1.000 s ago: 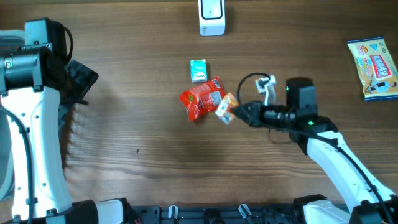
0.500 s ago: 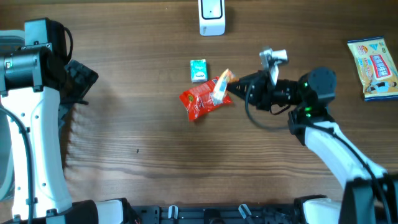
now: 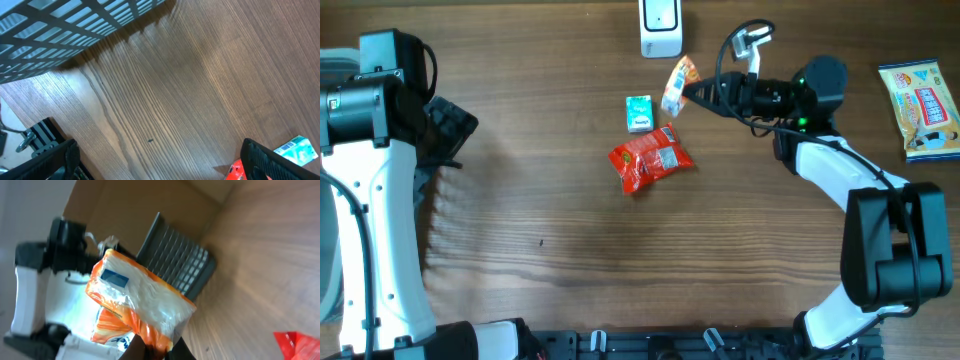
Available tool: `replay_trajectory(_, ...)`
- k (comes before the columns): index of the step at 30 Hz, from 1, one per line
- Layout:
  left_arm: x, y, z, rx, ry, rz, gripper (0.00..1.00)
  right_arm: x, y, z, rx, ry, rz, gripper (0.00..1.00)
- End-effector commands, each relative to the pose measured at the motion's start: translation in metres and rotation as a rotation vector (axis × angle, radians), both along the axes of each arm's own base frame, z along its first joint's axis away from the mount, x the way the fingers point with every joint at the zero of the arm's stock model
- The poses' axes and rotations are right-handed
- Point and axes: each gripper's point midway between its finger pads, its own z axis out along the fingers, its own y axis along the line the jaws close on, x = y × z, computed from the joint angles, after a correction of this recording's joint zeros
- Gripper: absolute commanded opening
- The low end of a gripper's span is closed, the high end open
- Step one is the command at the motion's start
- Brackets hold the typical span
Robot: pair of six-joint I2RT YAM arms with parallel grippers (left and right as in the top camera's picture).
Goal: Scan the item barcode
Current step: 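Lift the orange pack to the scanner with the right gripper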
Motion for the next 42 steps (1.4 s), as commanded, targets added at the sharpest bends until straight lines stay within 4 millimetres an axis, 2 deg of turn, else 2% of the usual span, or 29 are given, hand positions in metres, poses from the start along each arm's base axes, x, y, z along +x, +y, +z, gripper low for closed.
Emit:
replay_trajectory(1,0.000,0.002,0.000,0.000,-0.004,0.019,1.00,-0.037,0.018,-0.003,-0.020,-0.138,0.212,0.04)
replay_trajectory(5,0.000,0.002,0.000,0.000,-0.004,0.019,1.00,-0.059,0.032,-0.004,-0.018,-0.195,0.328,0.04)
replay_trajectory(7,0.000,0.002,0.000,0.000,-0.004,0.019,1.00,-0.063,0.036,-0.004,-0.017,-0.195,0.342,0.04)
replay_trajectory(25,0.000,0.002,0.000,0.000,-0.004,0.019,1.00,-0.054,0.038,-0.004,-0.014,-0.190,0.291,0.04)
replay_trajectory(27,0.000,0.002,0.000,0.000,-0.004,0.019,1.00,-0.037,0.040,-0.001,-0.009,-0.144,0.192,0.04)
replay_trajectory(29,0.000,0.002,0.000,0.000,-0.004,0.019,1.00,-0.004,0.036,0.007,0.013,-0.065,0.017,0.05)
replay_trajectory(31,0.000,0.002,0.000,0.000,-0.004,0.019,1.00,0.012,0.035,0.016,0.025,-0.076,-0.062,0.05)
replay_trajectory(32,0.000,0.002,0.000,0.000,-0.004,0.019,1.00,0.022,0.034,0.016,0.022,-0.067,-0.110,0.05)
replay_trajectory(34,0.000,0.002,0.000,0.000,-0.004,0.019,1.00,0.049,0.031,0.003,-0.042,-0.026,-0.228,0.05)
replay_trajectory(37,0.000,0.002,0.000,0.000,-0.004,0.019,1.00,0.089,0.015,-0.037,-0.299,0.060,-0.450,0.05)
replay_trajectory(38,0.000,0.002,0.000,0.000,-0.004,0.019,1.00,0.105,-0.004,-0.057,-0.536,0.083,-0.607,0.05)
replay_trajectory(39,0.000,0.002,0.000,0.000,-0.004,0.019,1.00,0.113,-0.024,-0.063,-0.724,0.062,-0.727,0.04)
replay_trajectory(40,0.000,0.002,0.000,0.000,-0.004,0.019,1.00,0.116,-0.034,-0.060,-0.828,0.024,-0.781,0.05)
replay_trajectory(42,0.000,0.002,0.000,0.000,-0.004,0.019,1.00,0.125,-0.053,-0.039,-1.027,-0.116,-0.888,0.05)
